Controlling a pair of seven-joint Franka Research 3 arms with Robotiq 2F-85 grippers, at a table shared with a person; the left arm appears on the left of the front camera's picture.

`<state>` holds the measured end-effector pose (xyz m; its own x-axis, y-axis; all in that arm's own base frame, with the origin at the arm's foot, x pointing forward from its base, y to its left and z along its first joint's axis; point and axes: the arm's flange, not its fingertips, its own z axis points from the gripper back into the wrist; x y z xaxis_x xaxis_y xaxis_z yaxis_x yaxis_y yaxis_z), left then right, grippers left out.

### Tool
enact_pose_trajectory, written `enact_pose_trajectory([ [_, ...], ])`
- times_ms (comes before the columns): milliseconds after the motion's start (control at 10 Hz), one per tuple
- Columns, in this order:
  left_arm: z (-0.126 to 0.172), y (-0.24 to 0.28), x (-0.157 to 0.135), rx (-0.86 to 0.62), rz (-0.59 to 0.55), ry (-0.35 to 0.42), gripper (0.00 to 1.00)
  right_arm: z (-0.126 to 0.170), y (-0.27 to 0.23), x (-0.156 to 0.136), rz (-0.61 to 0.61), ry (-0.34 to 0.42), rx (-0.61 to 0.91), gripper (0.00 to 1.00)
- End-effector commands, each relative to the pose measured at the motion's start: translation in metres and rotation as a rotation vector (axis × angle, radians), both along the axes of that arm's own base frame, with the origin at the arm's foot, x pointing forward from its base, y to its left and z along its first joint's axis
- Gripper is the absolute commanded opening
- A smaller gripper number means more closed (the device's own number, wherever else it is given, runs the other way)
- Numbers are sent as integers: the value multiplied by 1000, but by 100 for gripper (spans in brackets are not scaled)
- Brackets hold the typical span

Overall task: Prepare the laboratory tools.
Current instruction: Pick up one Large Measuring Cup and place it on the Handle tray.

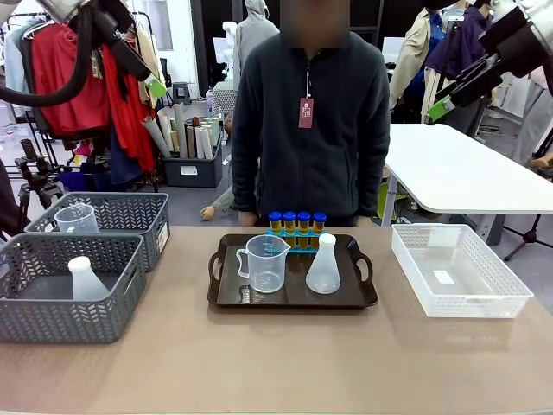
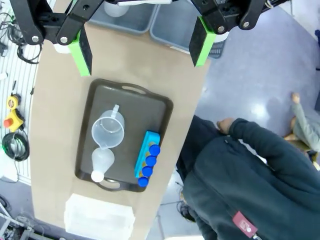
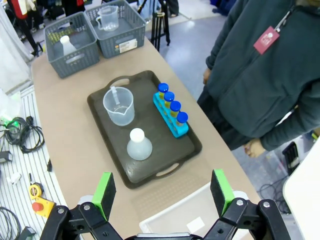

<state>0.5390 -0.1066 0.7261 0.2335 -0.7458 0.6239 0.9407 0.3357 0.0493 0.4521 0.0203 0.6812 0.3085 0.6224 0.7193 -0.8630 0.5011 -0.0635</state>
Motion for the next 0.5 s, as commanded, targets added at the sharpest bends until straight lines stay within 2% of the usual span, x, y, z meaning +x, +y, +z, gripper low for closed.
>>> enact_pose_trajectory([
  [0,-3,6,-4,-30,-25,-21,100,1,0,0,8,-5,5,100],
  [400,1,0,-1,-4,-2,-4,100,1,0,0,8,-5,5,100],
])
